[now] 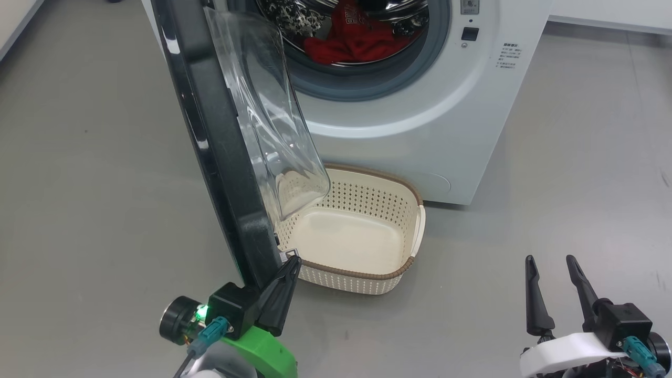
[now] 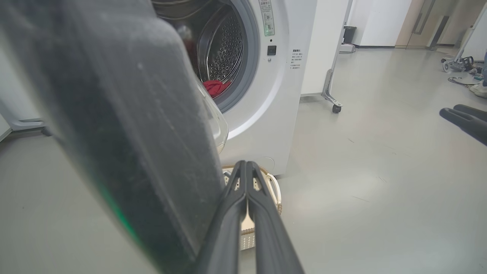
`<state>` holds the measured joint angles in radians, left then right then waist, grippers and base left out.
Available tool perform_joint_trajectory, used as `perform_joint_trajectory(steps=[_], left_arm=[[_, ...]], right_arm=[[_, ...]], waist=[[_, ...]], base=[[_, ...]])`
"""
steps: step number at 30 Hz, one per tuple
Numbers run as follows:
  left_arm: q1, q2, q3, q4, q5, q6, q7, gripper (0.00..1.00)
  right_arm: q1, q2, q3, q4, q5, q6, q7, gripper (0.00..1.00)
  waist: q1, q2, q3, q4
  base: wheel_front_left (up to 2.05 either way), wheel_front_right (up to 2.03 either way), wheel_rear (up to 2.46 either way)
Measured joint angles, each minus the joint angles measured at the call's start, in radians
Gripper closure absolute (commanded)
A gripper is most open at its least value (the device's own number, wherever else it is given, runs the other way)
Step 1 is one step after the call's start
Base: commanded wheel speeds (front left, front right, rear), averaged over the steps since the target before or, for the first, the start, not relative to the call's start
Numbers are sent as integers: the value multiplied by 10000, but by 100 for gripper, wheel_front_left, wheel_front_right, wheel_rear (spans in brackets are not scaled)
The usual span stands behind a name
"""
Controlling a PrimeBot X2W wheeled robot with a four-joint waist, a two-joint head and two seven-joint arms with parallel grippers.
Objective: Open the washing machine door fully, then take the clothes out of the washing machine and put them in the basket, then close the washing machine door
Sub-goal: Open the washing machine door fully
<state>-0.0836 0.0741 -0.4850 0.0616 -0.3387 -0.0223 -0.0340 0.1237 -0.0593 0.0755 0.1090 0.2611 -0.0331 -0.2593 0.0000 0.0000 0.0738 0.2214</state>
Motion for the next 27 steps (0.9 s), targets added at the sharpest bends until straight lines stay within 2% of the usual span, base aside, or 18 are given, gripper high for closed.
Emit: perform_joint_trajectory(steps=[12,27], left_arm=[[-35,-100,17,86,-33,82,-217,100],[-32,-151,81,205,-33,362,-514,100]], right_arm=[[1,17,-332,-56,-13,-2,0,0],[9,-130,-426,-102,-343,0,0,0]], waist=[[0,0,102,448],[0,0,128,1598]], base=[[0,0,0],[0,0,0]])
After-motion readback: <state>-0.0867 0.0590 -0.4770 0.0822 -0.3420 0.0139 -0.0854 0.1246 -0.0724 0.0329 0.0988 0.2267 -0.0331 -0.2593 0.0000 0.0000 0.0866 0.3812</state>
